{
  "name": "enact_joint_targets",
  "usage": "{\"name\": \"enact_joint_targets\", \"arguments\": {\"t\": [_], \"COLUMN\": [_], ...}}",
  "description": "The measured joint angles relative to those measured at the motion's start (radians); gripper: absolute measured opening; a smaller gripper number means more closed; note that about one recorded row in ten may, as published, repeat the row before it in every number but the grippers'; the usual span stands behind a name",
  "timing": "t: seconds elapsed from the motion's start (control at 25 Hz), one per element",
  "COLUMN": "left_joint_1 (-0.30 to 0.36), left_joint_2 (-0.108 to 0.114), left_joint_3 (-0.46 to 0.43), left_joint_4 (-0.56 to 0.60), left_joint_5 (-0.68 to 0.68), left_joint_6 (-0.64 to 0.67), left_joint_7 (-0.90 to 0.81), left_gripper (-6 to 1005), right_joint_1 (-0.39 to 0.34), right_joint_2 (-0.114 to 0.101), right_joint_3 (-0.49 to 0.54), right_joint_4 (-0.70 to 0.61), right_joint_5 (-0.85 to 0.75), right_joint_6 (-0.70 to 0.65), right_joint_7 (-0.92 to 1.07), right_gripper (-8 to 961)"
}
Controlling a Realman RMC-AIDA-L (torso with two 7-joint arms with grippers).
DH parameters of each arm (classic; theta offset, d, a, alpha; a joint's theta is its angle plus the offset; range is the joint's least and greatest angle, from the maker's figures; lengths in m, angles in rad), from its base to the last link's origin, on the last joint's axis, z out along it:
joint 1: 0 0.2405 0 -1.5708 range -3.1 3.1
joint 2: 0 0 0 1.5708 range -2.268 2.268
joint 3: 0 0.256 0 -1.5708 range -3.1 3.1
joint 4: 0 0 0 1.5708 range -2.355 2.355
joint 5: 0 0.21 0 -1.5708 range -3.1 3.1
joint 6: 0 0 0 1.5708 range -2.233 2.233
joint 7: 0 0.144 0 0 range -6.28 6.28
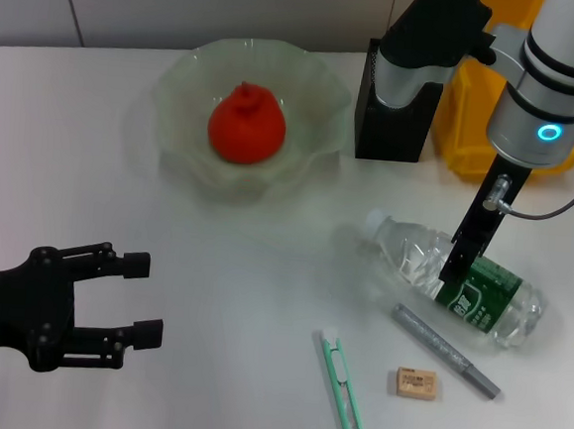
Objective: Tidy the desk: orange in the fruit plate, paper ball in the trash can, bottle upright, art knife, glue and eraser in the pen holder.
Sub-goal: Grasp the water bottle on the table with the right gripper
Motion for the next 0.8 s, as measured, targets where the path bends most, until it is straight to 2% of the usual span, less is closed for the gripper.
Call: {"name": "enact_joint_targets", "arguments": {"t": [0.28, 0.56, 0.8], "left_joint_1": [-0.001, -0.002, -0.002], "left_joint_2": [0.000, 0.001, 0.001], "left_joint_3": [0.000, 0.000, 0.000], "left_joint_4": [0.000, 0.000, 0.000], "left_joint_5": [0.000, 0.000, 0.000], "left_joint_6": [0.000, -0.001, -0.003], "left_joint_7": [0.001, 0.002, 0.003], "left_gripper": [823, 822, 822], "right_joint_1": [0.002, 0.005, -0.003], "right_joint_2": [0.001, 0.001, -0.001], "right_joint_3": [-0.053, -0.061, -0.052], "right_joint_4": [-0.005, -0.006, -0.036], "right_joint_5": [-0.024, -0.022, -0.021], "right_joint_6": [-0.007, -0.017, -0.009], "right_joint_7": [0.032, 0.037, 0.050], "right_gripper": [776, 743, 540]}}
